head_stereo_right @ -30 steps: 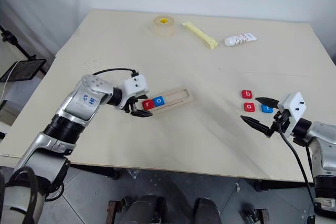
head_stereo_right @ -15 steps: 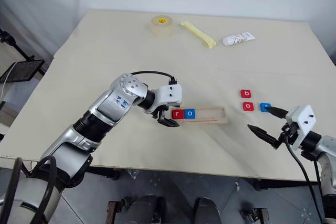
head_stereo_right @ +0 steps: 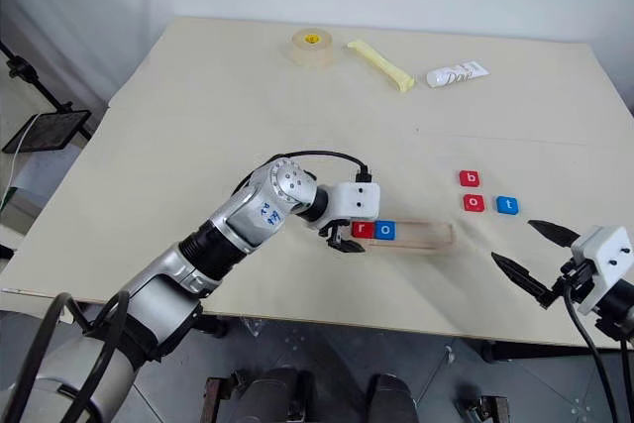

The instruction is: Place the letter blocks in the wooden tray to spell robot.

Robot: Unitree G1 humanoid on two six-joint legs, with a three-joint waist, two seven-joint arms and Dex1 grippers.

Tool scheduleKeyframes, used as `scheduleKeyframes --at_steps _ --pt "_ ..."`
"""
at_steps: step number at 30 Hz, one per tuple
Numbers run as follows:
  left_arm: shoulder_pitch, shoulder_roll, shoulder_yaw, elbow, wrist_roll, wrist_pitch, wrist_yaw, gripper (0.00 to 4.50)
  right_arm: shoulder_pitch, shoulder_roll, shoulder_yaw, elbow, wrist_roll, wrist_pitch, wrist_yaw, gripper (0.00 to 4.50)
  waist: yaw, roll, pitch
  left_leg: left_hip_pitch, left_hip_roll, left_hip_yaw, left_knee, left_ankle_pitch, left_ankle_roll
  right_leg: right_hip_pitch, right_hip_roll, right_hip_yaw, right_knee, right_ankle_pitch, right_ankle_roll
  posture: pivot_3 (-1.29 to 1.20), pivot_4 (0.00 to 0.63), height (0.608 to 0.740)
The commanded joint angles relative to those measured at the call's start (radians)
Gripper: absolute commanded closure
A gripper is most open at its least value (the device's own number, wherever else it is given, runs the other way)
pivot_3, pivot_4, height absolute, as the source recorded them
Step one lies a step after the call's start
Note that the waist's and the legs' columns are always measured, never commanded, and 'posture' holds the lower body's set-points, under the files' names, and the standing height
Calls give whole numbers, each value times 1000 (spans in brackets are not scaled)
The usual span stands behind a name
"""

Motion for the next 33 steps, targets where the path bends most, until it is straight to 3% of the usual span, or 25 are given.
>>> scheduleKeyframes --at_steps 1,2,4,6,13,20,23,26,30,33 --pt "-7 -3 2 -13 6 -37 -14 1100 8 1 -41 -35 26 0 -11 0 1 0 0 0 0 0 0 0 0 0 0 0 0 0 0 0 150 740" --pt "-7 1 -2 -13 11 -53 -15 1100 8 1 -40 -36 27 1 -11 0 2 0 0 0 0 0 0 0 0 0 0 0 0 0 0 0 150 740" --pt "-5 7 -6 -16 15 -72 -22 360 9 -2 -38 -37 30 2 -12 0 3 0 0 0 0 0 0 0 0 0 0 0 0 0 0 0 150 740" --pt "-2 11 -7 -20 16 -83 -30 12 7 -4 -36 -36 32 2 -12 0 5 0 0 0 0 0 0 0 0 0 0 0 0 0 0 0 150 740" --pt "11 41 43 -58 1 -75 -37 12 -15 -19 -33 -19 30 5 -6 0 5 0 0 0 0 0 0 0 0 0 0 0 0 0 0 0 150 740" --pt "55 124 225 -112 -136 -150 -66 12 -31 -32 -45 -12 36 27 0 0 3 0 0 0 0 0 0 0 0 0 0 0 1 0 0 0 150 740" --pt "118 151 351 -116 -279 -296 -139 12 -30 -32 -57 -17 38 50 -22 0 1 0 0 1 0 0 0 0 0 0 0 0 1 0 0 0 150 740" --pt "138 175 415 -57 -320 -387 -147 12 -16 -24 -89 -49 44 103 -74 0 2 0 0 1 0 -1 0 0 0 0 0 0 1 0 0 0 150 740" --pt "134 139 532 59 -407 -536 -124 12 17 1 -123 -108 73 188 -140 0 8 0 0 1 -1 -1 1 0 0 1 0 0 2 0 0 0 150 740" --pt "208 170 588 65 -460 -620 -173 12 30 6 -123 -136 82 245 -178 0 6 0 0 1 0 -1 1 0 0 0 0 -1 2 0 0 0 150 740"
